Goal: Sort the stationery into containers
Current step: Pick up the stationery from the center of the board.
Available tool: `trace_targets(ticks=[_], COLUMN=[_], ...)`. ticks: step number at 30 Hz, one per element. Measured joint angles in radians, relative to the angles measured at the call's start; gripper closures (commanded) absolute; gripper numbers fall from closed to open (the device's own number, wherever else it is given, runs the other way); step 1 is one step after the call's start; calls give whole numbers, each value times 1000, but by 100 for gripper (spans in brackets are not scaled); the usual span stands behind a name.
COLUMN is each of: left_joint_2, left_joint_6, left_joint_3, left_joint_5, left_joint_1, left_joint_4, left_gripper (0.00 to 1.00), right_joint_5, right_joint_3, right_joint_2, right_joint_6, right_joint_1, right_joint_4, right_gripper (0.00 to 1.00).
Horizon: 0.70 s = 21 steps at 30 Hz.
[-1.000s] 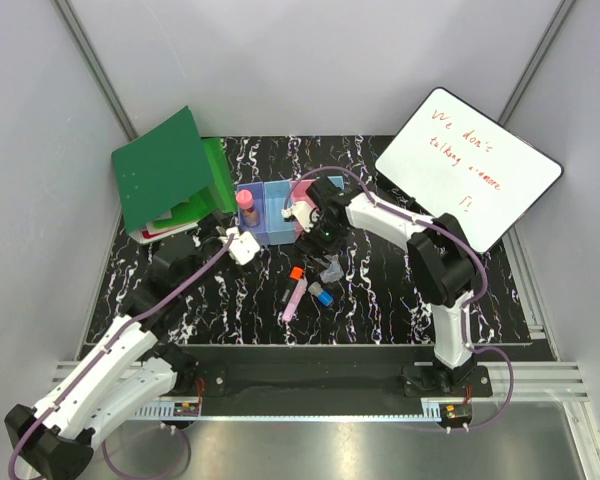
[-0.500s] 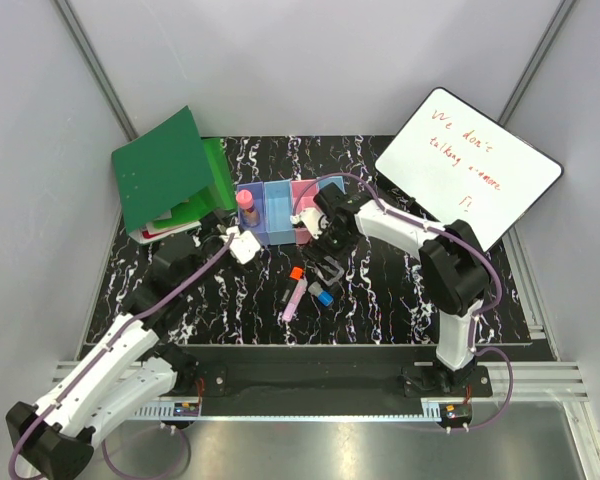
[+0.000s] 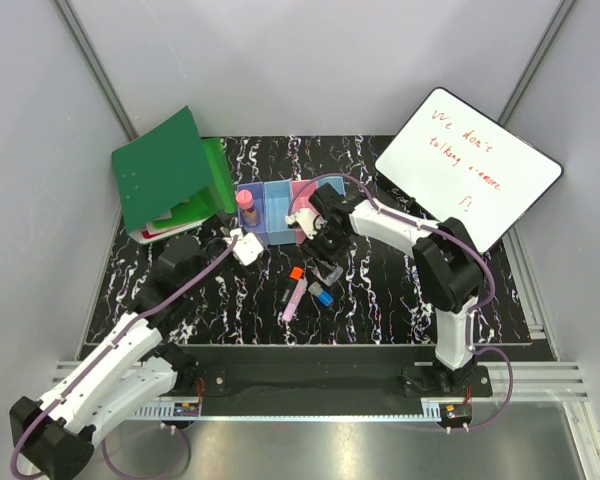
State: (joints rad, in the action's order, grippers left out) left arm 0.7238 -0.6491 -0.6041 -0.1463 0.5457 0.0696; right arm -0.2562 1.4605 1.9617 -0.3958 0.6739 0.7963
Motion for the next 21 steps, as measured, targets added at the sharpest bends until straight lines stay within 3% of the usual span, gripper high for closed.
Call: trace_targets(ticks=[2, 4, 21], left_joint_2=[5, 13, 43], left_joint_6=[1, 3, 23], left_joint_3=[9, 11, 18], left_joint_5=[2, 3, 3], left_joint_1=[0, 0, 0], left_joint_4=[-12, -16, -65], left_gripper=[1, 1, 1], right_joint_5=[0, 0, 103], right_joint_3=[-2, -5, -40], right_joint_2=[0, -2, -34], right_joint_6=[3, -1, -6], right_joint_1=[3, 5, 13], right_joint_4=[-2, -6, -94], right_gripper=[68, 72, 76])
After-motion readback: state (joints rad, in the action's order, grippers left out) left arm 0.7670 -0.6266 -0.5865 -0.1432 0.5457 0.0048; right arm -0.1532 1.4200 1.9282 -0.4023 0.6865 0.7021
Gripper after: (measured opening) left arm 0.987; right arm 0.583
